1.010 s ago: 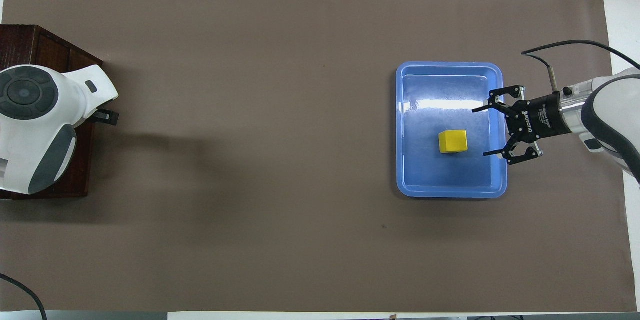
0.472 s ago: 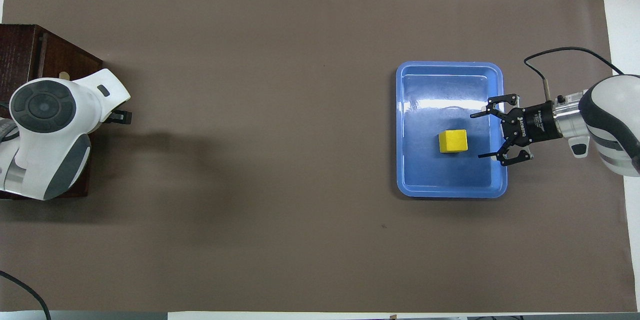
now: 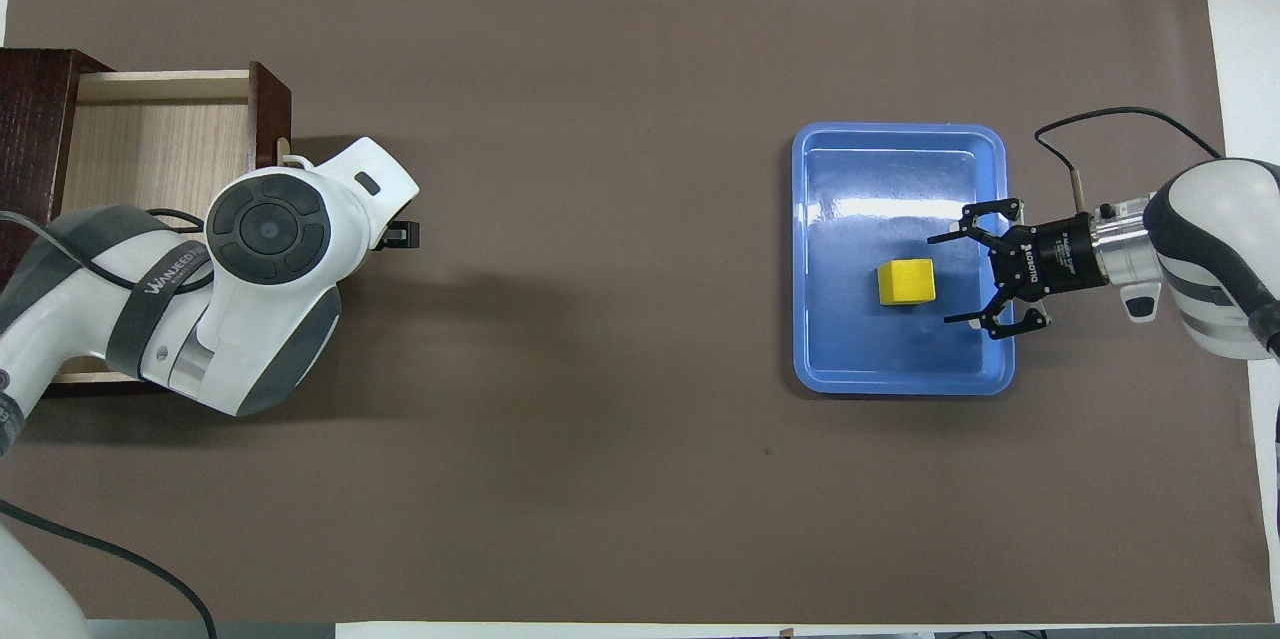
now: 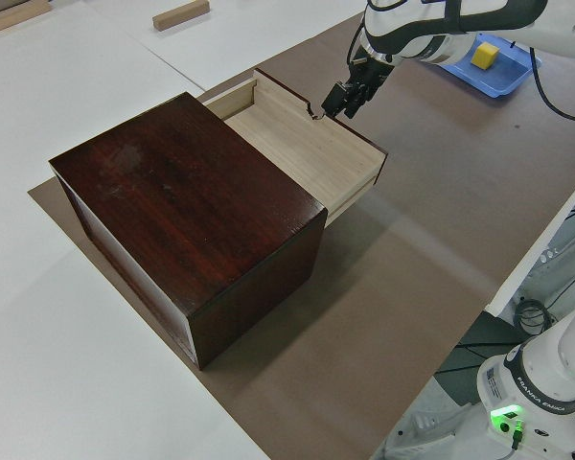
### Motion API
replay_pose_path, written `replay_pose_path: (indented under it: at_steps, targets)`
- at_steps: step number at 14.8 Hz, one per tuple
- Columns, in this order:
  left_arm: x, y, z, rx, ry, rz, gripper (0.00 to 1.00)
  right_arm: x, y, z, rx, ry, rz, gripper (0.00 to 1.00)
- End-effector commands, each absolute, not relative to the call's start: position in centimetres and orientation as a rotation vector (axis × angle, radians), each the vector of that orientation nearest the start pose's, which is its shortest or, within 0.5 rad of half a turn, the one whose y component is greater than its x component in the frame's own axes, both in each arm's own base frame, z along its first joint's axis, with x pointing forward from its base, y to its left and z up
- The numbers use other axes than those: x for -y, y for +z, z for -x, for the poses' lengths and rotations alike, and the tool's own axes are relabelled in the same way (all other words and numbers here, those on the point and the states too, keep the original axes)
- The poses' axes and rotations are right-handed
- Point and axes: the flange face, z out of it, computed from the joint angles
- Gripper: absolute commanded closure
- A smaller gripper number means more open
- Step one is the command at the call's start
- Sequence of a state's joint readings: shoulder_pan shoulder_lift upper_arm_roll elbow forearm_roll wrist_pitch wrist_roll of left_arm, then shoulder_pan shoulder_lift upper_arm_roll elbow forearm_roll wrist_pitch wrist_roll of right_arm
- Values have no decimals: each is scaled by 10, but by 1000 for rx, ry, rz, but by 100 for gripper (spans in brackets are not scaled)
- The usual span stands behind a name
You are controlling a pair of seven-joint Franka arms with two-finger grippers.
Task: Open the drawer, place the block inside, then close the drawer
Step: 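Pull the drawer open with the left gripper while the right gripper grasps the block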
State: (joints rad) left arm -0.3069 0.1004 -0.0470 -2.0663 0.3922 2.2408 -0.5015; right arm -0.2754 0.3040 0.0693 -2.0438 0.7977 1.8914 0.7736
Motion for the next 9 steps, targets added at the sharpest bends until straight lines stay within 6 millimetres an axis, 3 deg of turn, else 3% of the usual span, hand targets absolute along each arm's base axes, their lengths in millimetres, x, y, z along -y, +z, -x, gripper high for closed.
replay_pose_path:
  at_steps: [1, 2, 3, 6, 9]
  targets:
    - [199, 393, -544, -98, -262, 2900, 0, 58, 271, -539, -1595, 751, 1866, 0]
    - [198, 398, -546, -83, -262, 2903, 0, 58, 271, -538, -1595, 750, 1866, 0]
    - [200, 417, -554, -24, -255, 2922, 0, 57, 271, -539, -1591, 748, 1870, 0]
    - [208, 489, -576, 209, -124, 3039, 0, 50, 271, -540, -1583, 748, 1883, 0]
    - [218, 537, -572, 628, -112, 3071, 0, 50, 271, -540, -1569, 741, 1893, 0]
